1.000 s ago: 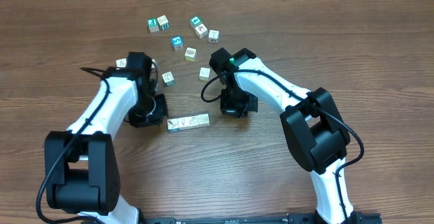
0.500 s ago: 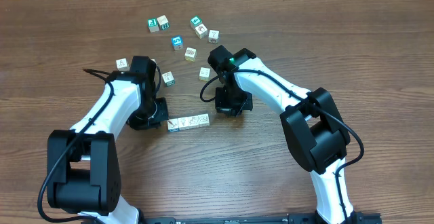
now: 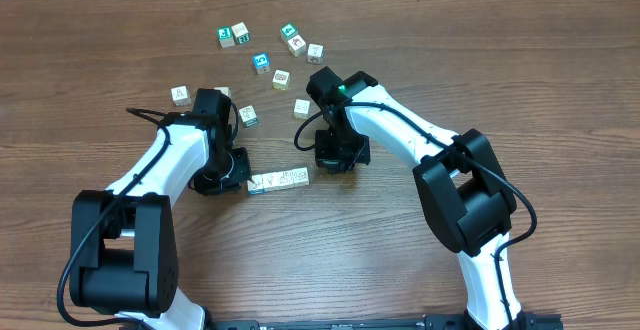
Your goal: Form a horizontal line
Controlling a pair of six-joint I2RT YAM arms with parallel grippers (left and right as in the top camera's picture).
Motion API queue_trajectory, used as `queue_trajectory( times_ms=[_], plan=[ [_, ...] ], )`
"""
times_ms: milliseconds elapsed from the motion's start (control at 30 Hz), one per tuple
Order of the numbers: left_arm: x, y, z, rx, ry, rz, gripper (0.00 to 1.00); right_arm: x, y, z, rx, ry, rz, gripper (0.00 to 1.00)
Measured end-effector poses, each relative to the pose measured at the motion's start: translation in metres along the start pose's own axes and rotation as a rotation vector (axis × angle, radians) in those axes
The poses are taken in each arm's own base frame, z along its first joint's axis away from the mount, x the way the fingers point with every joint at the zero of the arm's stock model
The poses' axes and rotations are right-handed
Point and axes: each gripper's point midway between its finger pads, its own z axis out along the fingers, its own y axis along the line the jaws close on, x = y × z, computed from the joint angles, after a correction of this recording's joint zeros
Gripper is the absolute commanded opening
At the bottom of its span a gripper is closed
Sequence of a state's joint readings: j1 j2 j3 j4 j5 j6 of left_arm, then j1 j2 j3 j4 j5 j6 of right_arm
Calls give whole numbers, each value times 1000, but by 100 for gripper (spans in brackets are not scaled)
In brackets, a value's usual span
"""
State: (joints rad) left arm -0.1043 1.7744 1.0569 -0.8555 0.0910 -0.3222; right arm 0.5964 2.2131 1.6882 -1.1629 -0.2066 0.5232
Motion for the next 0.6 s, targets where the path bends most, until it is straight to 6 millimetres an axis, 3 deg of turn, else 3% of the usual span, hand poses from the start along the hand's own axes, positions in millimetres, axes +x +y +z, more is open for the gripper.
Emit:
queue_trajectory(
  times_ms=[600],
  plan=[
    [-1,-1,0,4,-5,1,4,9,29,5,-43,-13,-70,4]
  ],
)
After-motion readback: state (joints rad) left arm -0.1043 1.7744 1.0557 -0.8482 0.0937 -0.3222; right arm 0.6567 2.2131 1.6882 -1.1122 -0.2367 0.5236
